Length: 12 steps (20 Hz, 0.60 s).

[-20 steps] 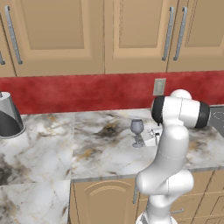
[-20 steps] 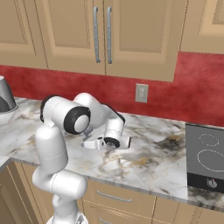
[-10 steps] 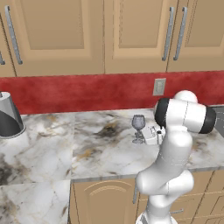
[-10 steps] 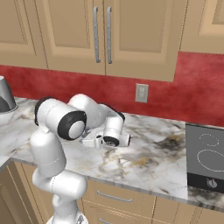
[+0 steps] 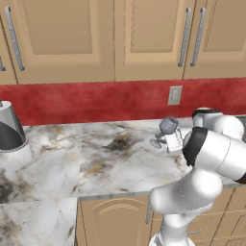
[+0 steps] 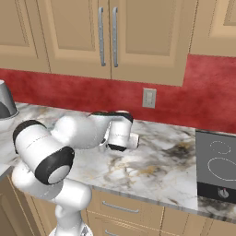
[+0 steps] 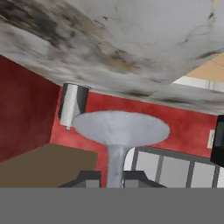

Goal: Retrieve the wine glasses from the counter and place one next to each plate.

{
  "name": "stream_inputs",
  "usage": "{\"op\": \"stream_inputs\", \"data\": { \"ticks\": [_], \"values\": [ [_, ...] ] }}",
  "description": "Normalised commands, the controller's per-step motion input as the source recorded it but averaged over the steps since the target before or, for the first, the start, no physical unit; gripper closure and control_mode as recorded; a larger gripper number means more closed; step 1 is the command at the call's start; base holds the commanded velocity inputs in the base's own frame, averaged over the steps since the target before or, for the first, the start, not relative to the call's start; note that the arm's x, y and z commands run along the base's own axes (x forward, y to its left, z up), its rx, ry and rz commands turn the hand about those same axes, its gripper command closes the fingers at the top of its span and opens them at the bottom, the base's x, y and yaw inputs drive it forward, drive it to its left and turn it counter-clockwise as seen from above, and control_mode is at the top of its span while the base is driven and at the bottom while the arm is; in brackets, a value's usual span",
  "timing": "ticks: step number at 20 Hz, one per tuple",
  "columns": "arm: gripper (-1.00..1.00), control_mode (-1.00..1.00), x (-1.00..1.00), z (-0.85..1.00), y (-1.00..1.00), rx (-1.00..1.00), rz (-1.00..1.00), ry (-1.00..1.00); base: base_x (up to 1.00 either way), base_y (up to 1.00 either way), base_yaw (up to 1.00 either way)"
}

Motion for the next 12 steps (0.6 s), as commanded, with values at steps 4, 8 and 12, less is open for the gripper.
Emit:
{"op": "stream_inputs", "data": {
  "ticks": [4,8,12],
  "values": [
    [1.00,-1.00,-0.64,0.75,-0.48,-0.02,-0.09,-0.12,0.00,0.00,0.00],
    [1.00,-1.00,-0.54,0.73,-0.54,-0.05,-0.13,-0.01,0.00,0.00,0.00],
    [1.00,-1.00,-0.45,0.61,-0.40,0.00,-0.07,-0.01,0.00,0.00,0.00]
  ]
}}
